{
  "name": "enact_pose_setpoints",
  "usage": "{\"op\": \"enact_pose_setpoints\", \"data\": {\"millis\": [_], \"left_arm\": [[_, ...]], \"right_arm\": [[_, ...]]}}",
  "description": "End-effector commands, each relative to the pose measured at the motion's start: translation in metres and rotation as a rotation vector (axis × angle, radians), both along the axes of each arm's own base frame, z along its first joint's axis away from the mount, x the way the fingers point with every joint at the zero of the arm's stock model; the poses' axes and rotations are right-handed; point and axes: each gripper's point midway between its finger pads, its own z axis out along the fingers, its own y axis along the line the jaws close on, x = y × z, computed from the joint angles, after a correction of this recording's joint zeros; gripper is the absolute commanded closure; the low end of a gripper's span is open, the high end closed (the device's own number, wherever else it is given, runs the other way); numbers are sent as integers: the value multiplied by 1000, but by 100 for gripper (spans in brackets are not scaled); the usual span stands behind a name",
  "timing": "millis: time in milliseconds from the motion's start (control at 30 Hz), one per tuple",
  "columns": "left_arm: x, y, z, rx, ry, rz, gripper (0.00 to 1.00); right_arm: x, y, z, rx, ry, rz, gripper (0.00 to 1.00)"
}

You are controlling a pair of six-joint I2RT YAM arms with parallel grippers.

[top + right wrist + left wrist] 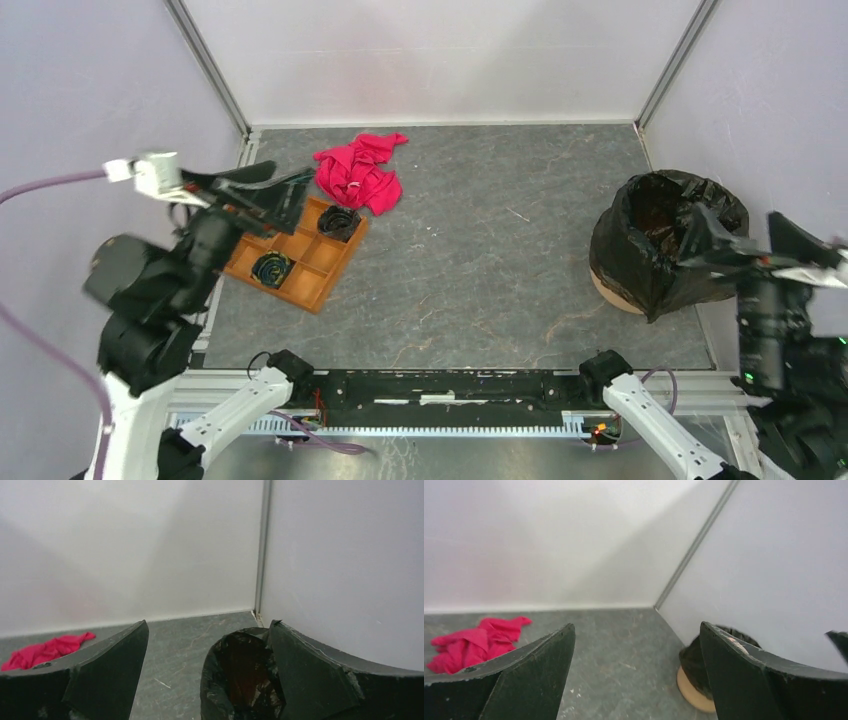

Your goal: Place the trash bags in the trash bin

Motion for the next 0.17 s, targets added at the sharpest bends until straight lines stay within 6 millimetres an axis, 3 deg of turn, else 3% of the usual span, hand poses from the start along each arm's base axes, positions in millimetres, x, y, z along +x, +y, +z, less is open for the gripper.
{"op": "enact_pose_setpoints", "data": {"millis": [0,133], "left_arm": [[-3,33,4,32,-27,148,0],[-9,46,3,20,-12,194,0]], "right_arm": [[22,29,8,-72,-27,103,2],[28,38,7,-94,-27,140,2]]}}
